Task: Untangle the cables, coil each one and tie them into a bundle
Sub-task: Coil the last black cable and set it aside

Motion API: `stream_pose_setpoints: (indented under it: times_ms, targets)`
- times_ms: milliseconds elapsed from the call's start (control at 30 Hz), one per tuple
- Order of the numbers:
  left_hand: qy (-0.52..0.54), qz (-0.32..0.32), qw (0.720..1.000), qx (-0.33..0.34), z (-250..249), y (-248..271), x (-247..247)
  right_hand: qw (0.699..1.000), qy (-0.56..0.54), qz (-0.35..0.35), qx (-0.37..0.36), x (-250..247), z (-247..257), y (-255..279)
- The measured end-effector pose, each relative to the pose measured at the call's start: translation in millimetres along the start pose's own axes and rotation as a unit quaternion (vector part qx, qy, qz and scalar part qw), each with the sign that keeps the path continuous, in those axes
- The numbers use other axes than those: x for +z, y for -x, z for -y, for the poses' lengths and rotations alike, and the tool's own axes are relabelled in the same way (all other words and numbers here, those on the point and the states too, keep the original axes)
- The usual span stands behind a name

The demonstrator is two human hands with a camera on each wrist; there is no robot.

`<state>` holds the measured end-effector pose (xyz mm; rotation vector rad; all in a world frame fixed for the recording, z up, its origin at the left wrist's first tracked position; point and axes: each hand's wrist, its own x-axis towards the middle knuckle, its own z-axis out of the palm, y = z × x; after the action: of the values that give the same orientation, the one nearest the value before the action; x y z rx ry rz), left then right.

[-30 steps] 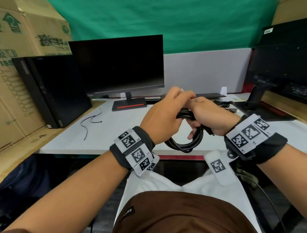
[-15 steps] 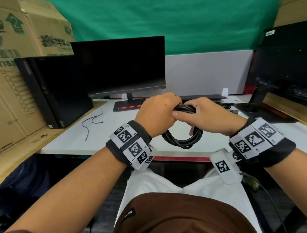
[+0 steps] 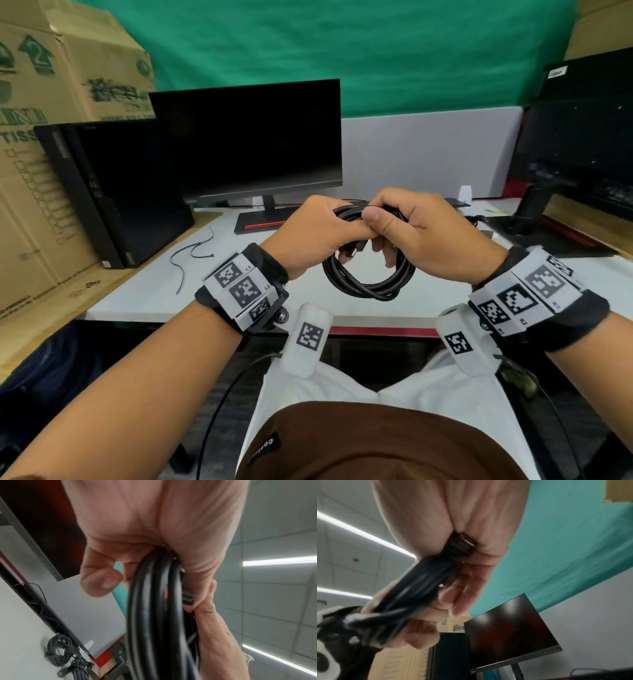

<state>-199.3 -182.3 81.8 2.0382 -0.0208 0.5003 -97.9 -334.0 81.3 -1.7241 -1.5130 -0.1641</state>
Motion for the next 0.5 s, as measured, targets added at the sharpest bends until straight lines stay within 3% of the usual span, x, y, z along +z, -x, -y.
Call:
stream_pose_setpoints:
  times_ms: [133,233,333,433,500]
  targets:
    - [0.091,0.031,0.995,-0.035,0,0,-1,1.0,-0.008,0.011,0.002,0,-5,-1]
    - [0.099,0.037,0.993,-0.06,0,0,-5,0.999,-0.016,0.012,0.028,0,-11,-2]
    - [0.108,0.031,0.992,-0.062,-1,-1,-3,0.997,0.031,-0.053,0.048,4,-14,-2]
    - [0.13,-0.028,0.99,-0.043,-4,-3,4,0.984,0.104,-0.136,0.041,14,-13,-2]
    - [0.138,-0.062,0.988,-0.024,-3,-4,10,0.98,0.117,-0.151,0.053,19,-11,-2]
